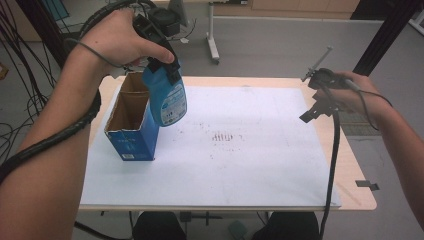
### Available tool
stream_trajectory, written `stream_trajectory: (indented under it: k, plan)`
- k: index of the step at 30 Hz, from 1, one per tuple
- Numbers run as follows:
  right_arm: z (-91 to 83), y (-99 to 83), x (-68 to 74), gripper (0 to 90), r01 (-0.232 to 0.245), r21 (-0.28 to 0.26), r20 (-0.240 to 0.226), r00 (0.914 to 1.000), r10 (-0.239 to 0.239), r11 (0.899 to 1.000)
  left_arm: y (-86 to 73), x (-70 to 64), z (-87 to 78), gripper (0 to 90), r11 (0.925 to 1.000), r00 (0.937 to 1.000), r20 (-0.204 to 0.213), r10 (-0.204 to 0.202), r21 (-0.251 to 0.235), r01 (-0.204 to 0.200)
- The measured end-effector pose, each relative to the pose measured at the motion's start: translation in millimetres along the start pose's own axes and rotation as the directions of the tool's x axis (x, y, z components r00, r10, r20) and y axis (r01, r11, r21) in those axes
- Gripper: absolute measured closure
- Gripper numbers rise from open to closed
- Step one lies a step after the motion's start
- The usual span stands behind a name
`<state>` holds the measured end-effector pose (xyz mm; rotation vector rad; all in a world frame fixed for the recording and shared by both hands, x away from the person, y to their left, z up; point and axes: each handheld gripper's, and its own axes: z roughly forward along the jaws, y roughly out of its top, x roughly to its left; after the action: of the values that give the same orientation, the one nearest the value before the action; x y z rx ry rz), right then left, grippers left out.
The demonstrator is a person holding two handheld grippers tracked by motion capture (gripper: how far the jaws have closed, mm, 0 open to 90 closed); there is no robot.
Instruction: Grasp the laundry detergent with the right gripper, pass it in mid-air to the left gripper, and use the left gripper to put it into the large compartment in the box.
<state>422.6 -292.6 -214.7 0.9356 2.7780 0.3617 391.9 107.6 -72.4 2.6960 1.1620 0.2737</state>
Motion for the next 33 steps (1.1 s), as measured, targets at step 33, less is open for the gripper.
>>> stream_trajectory:
  k: [33]
  plan:
    - [-28.8, 17.2, -9.3, 5.5, -0.016, 0.005, 0.043, 0.9989, 0.016, 1.000, -28.9, 93.3, -3.4, 37.6, 0.8869, 0.8767, -0.134, -0.462, -0.055, 0.459]
